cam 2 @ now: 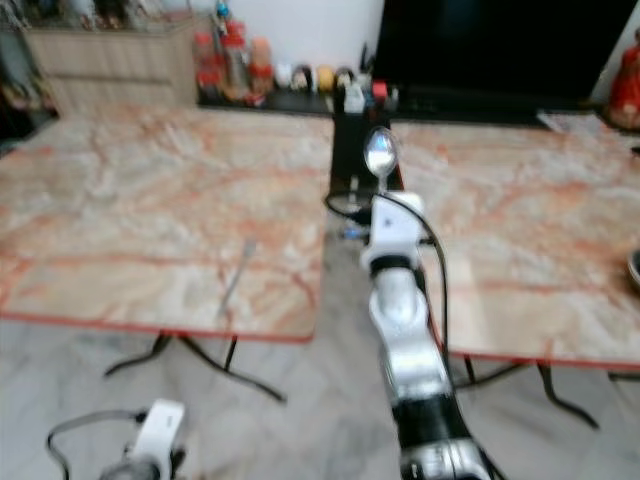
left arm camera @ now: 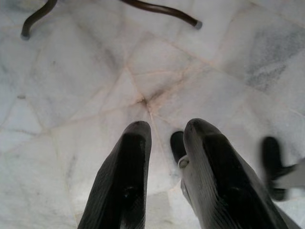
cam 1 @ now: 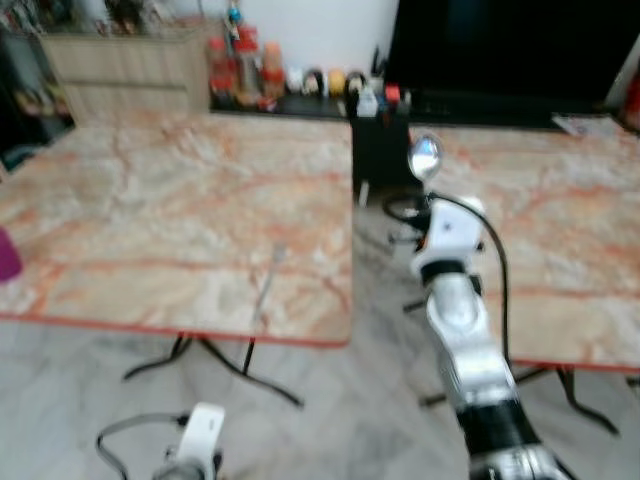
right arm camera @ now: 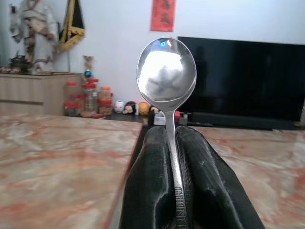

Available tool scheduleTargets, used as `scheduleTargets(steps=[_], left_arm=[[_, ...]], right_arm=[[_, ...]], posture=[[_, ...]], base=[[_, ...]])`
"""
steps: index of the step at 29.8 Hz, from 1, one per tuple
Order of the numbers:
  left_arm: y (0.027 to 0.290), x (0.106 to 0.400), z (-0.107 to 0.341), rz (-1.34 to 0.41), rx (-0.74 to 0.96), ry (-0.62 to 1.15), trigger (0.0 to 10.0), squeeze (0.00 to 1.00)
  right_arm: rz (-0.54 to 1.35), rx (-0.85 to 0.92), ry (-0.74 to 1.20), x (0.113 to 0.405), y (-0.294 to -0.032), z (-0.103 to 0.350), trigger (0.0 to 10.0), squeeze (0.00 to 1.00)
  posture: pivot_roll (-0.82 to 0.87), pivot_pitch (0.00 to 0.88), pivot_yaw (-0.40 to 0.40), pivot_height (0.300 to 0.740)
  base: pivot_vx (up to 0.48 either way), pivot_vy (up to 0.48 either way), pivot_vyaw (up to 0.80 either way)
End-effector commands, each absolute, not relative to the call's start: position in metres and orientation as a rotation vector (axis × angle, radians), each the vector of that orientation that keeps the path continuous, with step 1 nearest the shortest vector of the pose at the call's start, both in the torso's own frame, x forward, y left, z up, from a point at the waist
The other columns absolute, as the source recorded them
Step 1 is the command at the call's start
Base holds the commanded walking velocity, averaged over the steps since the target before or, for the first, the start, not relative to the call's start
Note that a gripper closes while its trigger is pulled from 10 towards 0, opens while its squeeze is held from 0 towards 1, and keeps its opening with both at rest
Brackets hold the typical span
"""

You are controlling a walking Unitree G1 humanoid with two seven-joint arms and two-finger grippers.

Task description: Setting the table

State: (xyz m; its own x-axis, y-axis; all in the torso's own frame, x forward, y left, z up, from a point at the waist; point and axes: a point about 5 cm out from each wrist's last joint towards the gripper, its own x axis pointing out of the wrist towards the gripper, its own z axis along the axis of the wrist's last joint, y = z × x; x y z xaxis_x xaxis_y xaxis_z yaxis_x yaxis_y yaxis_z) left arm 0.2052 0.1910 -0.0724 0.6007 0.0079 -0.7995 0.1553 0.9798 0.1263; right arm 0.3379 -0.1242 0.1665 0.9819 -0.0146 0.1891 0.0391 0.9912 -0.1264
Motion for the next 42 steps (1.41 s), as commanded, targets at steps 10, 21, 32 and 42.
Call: scheduleTargets(steps=[10,21,32,42], left_arm=[[0.182,0.209,-0.072,-0.118,0.185,0.919,10.0,0.00],[0.182,0.211,-0.070,-0.112,0.178,0.913,10.0,0.00],[0.183,0.212,-0.070,-0.104,0.172,0.909,10.0,0.00],[0.186,0.212,-0.069,-0.097,0.173,0.909,10.0,0.00]], right_arm=[[-0.094,-0.134,-0.198,0.338,-0.141,0.172,10.0,0.00],[-0.113,-0.095,-0.209,0.339,-0.144,0.176,10.0,0.00],[-0.097,-0.130,-0.243,0.338,-0.144,0.180,10.0,0.00],[-0.082,-0.122,-0.238,0.336,-0.141,0.178,10.0,0.00]], posture=[[-0.05,0.051,-0.019,0.740],[-0.06,0.093,-0.017,0.740],[-0.05,0.120,-0.014,0.740],[-0.04,0.135,-0.012,0.740]], base=[[0.250,-0.409,0.00],[0.249,-0.408,-0.22],[0.242,-0.412,0.00],[0.243,-0.411,0.00]])
